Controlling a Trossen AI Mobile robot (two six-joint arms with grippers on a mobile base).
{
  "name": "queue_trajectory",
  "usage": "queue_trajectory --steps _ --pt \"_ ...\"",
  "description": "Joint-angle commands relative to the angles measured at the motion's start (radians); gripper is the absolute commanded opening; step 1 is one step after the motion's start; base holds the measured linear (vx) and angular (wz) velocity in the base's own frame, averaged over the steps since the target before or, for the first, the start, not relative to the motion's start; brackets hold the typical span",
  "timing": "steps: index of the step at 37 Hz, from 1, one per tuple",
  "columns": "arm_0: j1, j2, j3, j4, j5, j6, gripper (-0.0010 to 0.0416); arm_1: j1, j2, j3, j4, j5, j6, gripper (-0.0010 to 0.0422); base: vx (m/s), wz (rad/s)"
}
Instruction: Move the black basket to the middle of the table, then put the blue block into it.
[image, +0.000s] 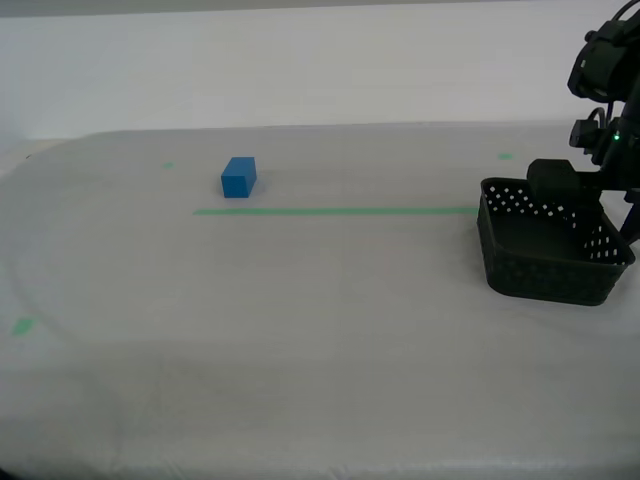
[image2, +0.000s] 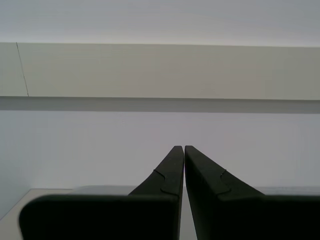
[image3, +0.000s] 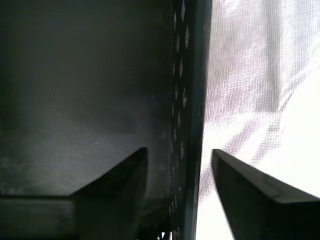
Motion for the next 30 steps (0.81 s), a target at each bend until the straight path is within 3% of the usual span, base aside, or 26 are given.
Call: queue_trajectory --steps 1,8,13,30 --pt "0.001 0.001 0.000 0.005 -0.007 0.003 0.0122 0.000 0.000 0.000 0.005 0.000 0.002 0.0000 0.000 0.000" --pt "0.001 0.000 0.000 0.012 -0.007 0.001 0.0042 0.000 0.000 0.000 0.005 0.000 0.002 0.0000 0.000 0.000" --pt "0.001 0.000 0.006 0.013 -0.008 -0.027 -0.0006 0.000 0.000 0.000 0.005 0.000 0.002 0.0000 0.000 0.000" --pt "0.001 -0.002 0.079 -0.014 -0.025 -0.055 -0.0001 0.000 0.000 0.000 0.005 0.000 0.002 0.0000 0.000 0.000"
